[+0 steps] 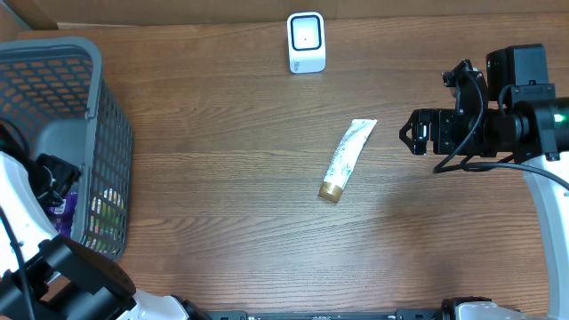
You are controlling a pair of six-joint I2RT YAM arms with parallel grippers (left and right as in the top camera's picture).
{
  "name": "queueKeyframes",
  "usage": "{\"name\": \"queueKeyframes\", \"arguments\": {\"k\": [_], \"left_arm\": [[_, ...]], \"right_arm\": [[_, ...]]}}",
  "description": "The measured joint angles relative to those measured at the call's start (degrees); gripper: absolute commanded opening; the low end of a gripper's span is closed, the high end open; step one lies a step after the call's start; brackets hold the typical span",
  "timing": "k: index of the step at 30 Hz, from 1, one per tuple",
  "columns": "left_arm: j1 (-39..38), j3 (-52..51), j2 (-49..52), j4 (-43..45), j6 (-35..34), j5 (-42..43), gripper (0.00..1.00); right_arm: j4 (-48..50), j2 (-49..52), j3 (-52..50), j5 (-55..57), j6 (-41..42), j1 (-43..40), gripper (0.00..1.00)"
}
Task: Scan the item barcode
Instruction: 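Reach the left gripper into the basket and grasp the purple pad pack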
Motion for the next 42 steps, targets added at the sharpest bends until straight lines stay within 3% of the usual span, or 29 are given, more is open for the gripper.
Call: {"name": "queueKeyframes", "arguments": {"k": [10,12,26,27,28,31,33,42], "left_arm": [[0.92,-1.86,0.09,9.66,-0.33,-4.85,0.84],[1.53,-1.86,0.42,9.77,-1.38,-5.86,0.93],[2.71,-1.92,13.57,16.81,-3.19,-8.63,0.93],[2.69,-1.92,13.88,16.83,-3.06,-8.94,0.9],[2.69,-1.92,14.08,16.83,-3.08,-9.2,0.8],[2.69,-1.92,14.45,16.68,-2.86,-10.16,0.27],[2.69,-1.9,14.6,16.61,-2.84,-10.71,0.07],[2.69,-0.24,14.58,14.12,-2.82,-10.97,0.04]], "right_arm": [[0.02,0.0,0.0,0.0,0.0,0.0,1.0],[-0.02,0.0,0.0,0.0,-0.02,0.0,1.0],[0.28,0.0,0.0,0.0,-0.02,0.0,1.0],[0.28,0.0,0.0,0.02,0.0,0.0,1.0],[0.28,0.0,0.0,0.0,0.0,0.0,1.0],[0.31,0.0,0.0,0.0,-0.04,0.0,1.0],[0.31,0.0,0.0,0.0,-0.02,0.0,1.0],[0.33,0.0,0.0,0.0,-0.02,0.0,1.0]]}}
